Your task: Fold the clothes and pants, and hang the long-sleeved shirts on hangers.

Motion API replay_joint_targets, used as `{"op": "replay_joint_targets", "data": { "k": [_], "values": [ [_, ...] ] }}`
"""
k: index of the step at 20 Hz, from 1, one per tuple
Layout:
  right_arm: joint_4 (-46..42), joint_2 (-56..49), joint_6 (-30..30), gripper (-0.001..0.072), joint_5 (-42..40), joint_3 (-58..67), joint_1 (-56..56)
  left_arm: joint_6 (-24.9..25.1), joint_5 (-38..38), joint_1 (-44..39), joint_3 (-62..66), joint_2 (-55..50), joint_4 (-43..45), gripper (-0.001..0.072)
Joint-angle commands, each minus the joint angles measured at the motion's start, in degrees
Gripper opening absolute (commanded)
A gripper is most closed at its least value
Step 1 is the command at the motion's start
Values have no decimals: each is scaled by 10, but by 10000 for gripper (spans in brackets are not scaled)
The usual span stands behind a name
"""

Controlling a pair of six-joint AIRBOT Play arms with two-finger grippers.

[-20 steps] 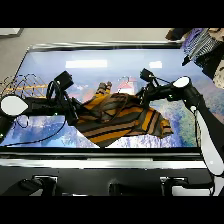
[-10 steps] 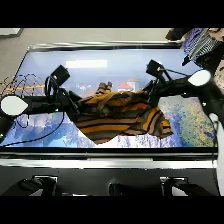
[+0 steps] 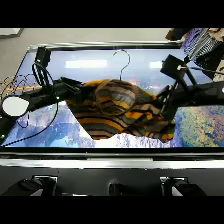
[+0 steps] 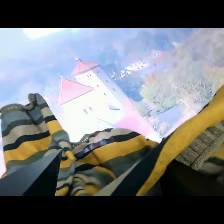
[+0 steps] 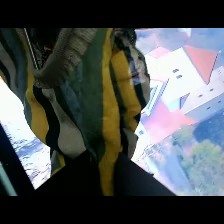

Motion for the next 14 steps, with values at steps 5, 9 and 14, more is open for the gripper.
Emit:
{"op": "replay_joint_targets", "data": {
  "k": [5, 9, 14],
  "values": [
    [-7, 37, 132, 22, 68, 0, 0, -46, -17, 0, 1, 1, -20, 720],
    [-5, 31, 104, 22, 41, -1, 0, 36, -124, 0, 1, 0, -24, 720],
    [50, -28, 3, 23, -18, -1, 0, 155, -216, -2, 0, -3, -36, 720]
  ]
}}
